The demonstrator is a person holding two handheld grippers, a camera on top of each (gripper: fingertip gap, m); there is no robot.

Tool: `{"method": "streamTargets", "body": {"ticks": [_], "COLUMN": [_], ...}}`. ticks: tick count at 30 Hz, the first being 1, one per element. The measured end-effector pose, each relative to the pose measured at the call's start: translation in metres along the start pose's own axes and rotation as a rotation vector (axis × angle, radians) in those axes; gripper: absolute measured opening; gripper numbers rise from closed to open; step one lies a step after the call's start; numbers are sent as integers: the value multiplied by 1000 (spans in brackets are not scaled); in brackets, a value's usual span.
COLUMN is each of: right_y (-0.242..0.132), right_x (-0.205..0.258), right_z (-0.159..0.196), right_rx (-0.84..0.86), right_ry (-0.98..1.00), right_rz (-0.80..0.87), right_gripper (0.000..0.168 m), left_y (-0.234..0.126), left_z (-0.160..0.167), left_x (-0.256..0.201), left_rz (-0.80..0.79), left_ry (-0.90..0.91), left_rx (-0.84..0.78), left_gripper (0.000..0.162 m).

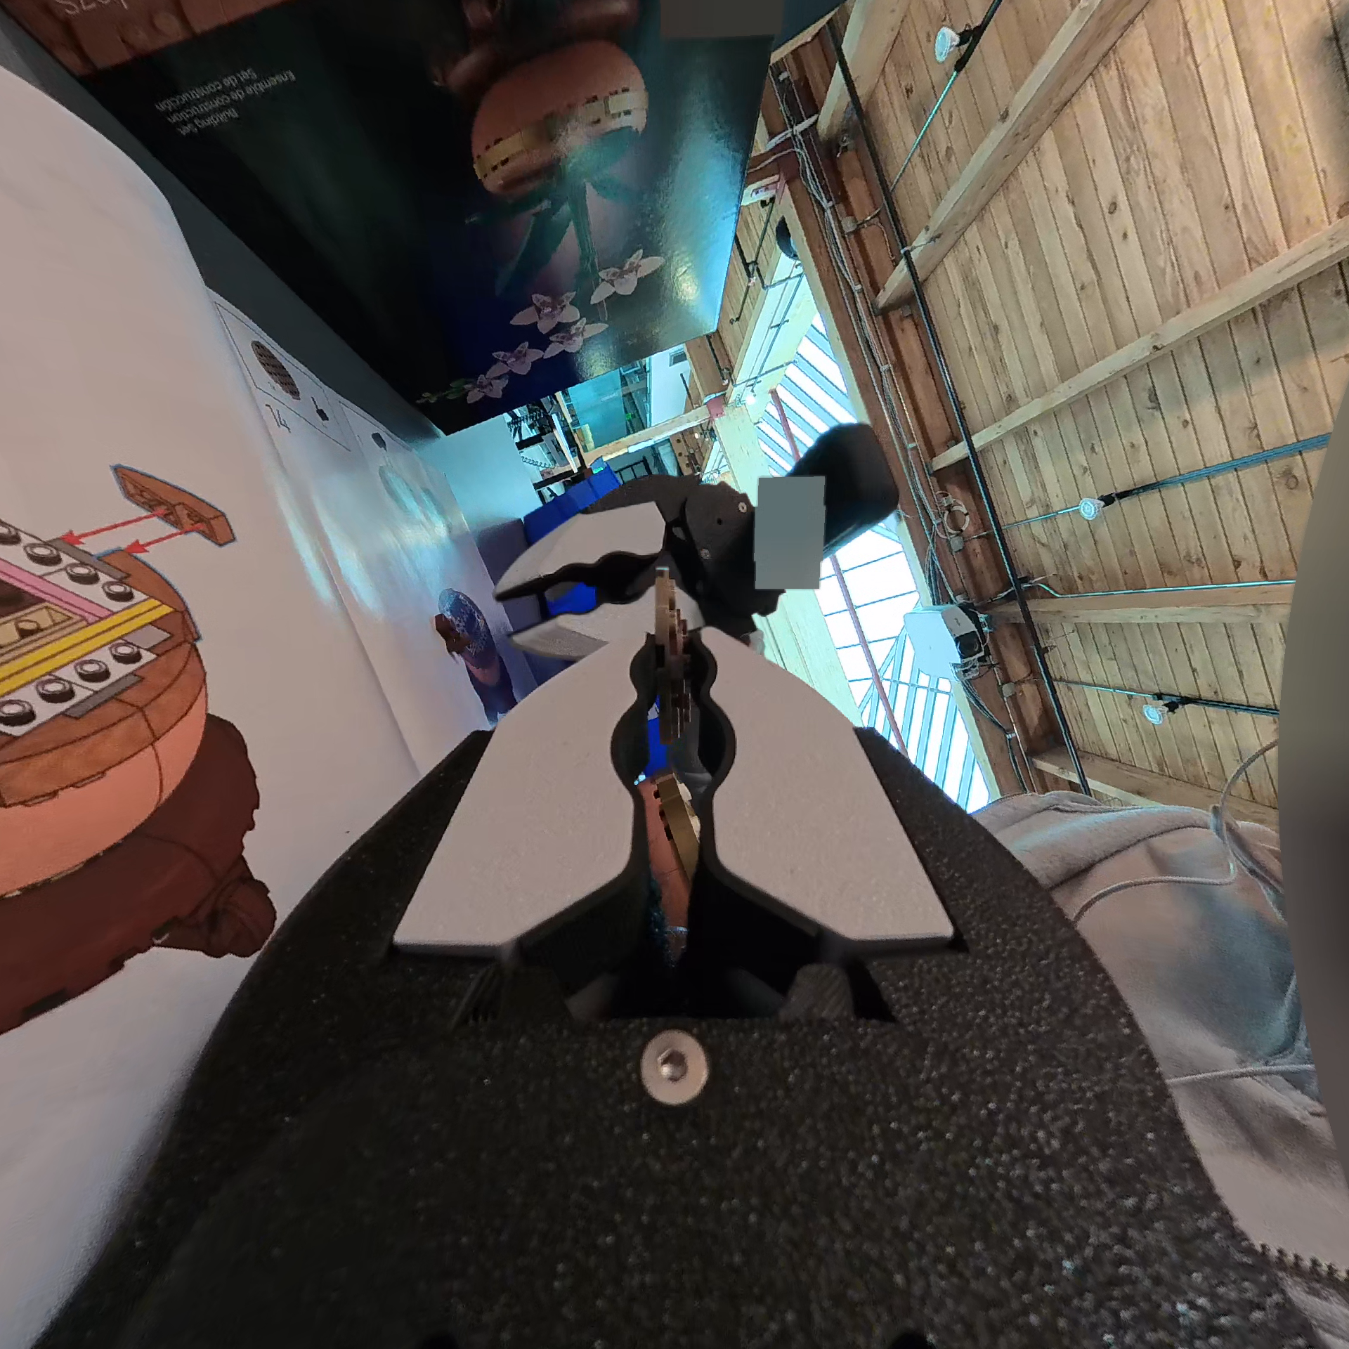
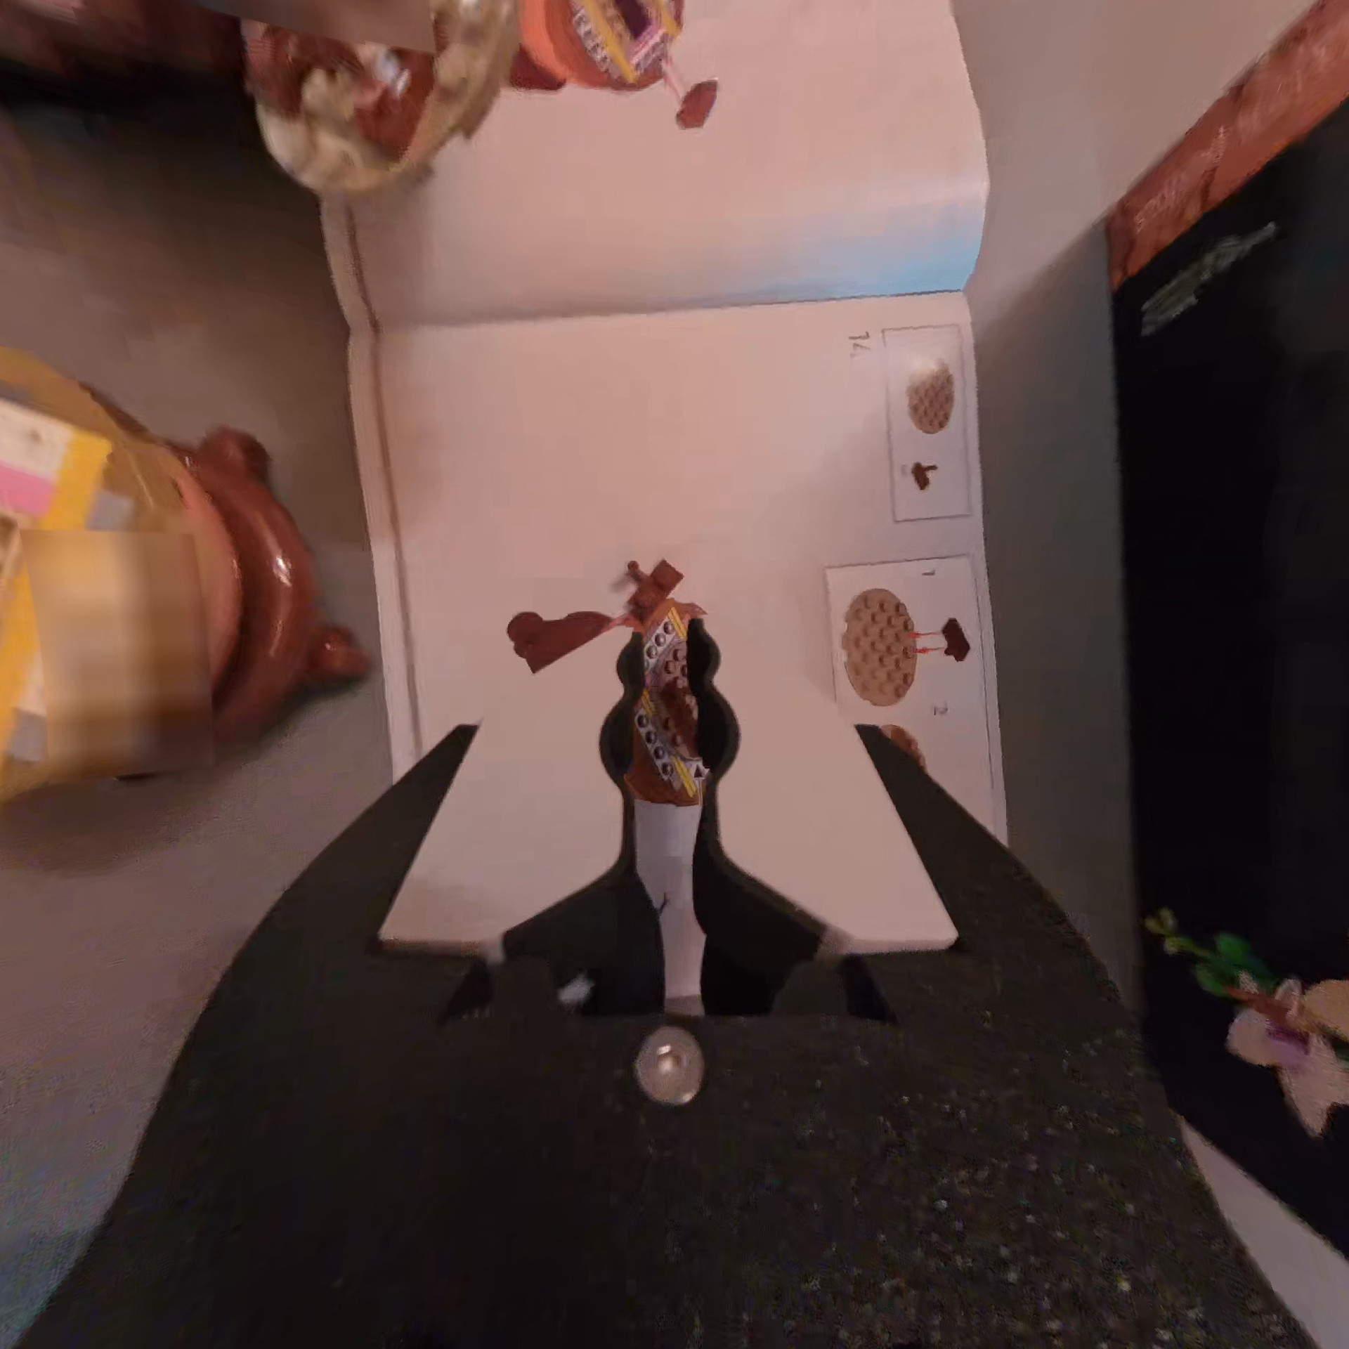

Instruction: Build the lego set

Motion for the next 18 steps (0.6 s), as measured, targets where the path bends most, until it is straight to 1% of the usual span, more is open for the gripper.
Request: {"method": "streamTargets", "body": {"ticks": [2, 4, 6, 9, 14, 18], "right_y": [5, 11, 13, 15, 19, 21], "right_x": [2, 3, 2, 5, 11, 10], "right_z": [-3, -7, -7, -7, -8, -9], "right_rx": [-1, 5, -2, -56, -92, -124], "right_ry": [-44, 9, 86, 166, 196, 209], "right_rz": [-28, -35, -6, 13, 40, 65], "right_gripper": [8, 8, 7, 6, 7, 2], "left_y": [0, -1, -1, -1, 0, 0], "left_z": [0, -1, -2, -2, -1, -1], "left_x": [0, 0, 1, 1, 1, 1], "left_rz": [-1, -5, -12, -16, -18, -19], "left_ry": [1, 3, 4, 0, -3, -2], "left_rx": [-6, -15, -26, -26, -11, -13], "left_gripper": [7, 7, 7, 7, 7, 7]}}
Point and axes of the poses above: each gripper's, where its closed fingertips meet, y out along the fingers, z out of its underside, x = y × z across the jaws, the point moved 5 cm from there along -y, back along the fingers, and after that the axes turned 11 degrees about -z, right-handed, at the moved point
